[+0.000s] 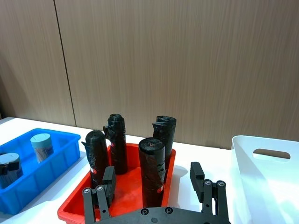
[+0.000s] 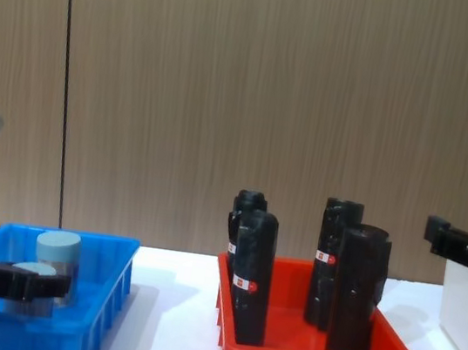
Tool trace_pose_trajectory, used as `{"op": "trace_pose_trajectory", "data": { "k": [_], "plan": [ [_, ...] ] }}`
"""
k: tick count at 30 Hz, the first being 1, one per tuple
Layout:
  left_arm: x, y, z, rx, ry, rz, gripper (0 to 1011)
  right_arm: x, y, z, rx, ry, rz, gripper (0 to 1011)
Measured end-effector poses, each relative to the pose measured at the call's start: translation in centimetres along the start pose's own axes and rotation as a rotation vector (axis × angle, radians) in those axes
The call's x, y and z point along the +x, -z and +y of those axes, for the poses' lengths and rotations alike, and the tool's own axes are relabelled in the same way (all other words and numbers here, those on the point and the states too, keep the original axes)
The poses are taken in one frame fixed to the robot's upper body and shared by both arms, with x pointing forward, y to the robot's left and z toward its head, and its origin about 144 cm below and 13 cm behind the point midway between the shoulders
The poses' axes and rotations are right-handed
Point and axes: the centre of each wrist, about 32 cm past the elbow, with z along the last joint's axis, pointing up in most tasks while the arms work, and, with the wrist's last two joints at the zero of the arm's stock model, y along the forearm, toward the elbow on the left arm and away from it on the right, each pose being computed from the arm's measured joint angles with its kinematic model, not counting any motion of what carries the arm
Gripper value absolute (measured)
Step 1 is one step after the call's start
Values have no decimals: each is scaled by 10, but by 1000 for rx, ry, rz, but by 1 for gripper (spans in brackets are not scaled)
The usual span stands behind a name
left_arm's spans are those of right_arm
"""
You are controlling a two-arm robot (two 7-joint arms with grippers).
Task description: Pick the cotton swabs from the blue box and place them into the white box.
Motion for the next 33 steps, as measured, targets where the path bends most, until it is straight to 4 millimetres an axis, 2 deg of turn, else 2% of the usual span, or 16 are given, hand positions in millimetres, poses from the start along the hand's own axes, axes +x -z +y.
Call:
{"op": "trace_pose_trajectory", "data": {
  "k": [7, 21, 33],
  "plan": [
    [0, 2, -3, -1, 0, 10, 674, 0, 0, 0, 0, 0, 0, 1001],
    [-7, -15, 6, -62, -11, -65, 671, 0, 0, 0, 0, 0, 0, 1001],
    [-20, -55, 24, -186, 59, -160, 671, 0, 0, 0, 0, 0, 0, 1001]
  ]
}}
